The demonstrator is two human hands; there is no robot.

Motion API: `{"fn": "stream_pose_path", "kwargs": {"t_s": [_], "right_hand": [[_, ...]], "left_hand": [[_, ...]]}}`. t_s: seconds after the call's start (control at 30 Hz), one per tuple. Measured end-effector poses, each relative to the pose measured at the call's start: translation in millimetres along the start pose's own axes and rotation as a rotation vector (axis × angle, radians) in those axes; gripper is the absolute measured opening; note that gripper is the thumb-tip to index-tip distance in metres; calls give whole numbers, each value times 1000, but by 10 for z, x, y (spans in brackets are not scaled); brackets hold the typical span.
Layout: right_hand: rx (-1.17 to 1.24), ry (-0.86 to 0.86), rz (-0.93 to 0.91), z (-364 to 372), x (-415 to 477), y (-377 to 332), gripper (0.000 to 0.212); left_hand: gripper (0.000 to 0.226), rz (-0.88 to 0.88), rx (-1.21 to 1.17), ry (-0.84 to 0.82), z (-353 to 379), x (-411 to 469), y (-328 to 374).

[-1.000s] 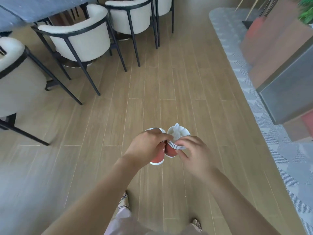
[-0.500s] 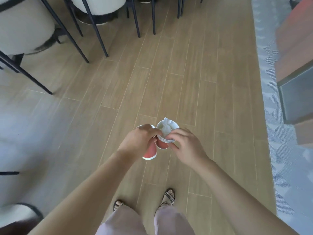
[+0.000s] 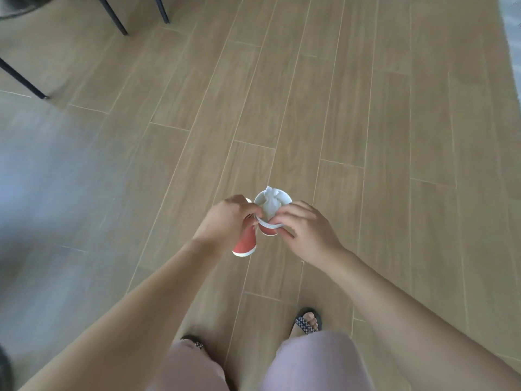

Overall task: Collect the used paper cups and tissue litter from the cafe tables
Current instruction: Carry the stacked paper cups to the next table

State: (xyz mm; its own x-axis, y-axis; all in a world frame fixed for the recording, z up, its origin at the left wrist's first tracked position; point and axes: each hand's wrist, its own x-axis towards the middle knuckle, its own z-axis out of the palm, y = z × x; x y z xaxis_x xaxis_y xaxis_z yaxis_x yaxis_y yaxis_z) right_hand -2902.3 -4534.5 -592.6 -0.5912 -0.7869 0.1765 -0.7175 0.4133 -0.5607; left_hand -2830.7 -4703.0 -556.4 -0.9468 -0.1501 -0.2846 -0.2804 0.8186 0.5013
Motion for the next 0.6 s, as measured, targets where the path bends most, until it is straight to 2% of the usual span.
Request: {"fn": "stream_pose_path", "kwargs": {"t_s": [0.3, 0.47, 0.6], "right_hand": [[-59, -22, -55, 1623, -201, 1547, 13], [-83, 50, -94, 2004, -434, 2089, 10], [-32, 179, -113, 2148, -653, 2285, 6]], "left_hand": [[20, 67, 71, -31, 1716, 956, -1018], [20, 111, 69, -72, 2329, 1297, -1194], [20, 108, 82, -80, 2571, 1364, -1205]]}}
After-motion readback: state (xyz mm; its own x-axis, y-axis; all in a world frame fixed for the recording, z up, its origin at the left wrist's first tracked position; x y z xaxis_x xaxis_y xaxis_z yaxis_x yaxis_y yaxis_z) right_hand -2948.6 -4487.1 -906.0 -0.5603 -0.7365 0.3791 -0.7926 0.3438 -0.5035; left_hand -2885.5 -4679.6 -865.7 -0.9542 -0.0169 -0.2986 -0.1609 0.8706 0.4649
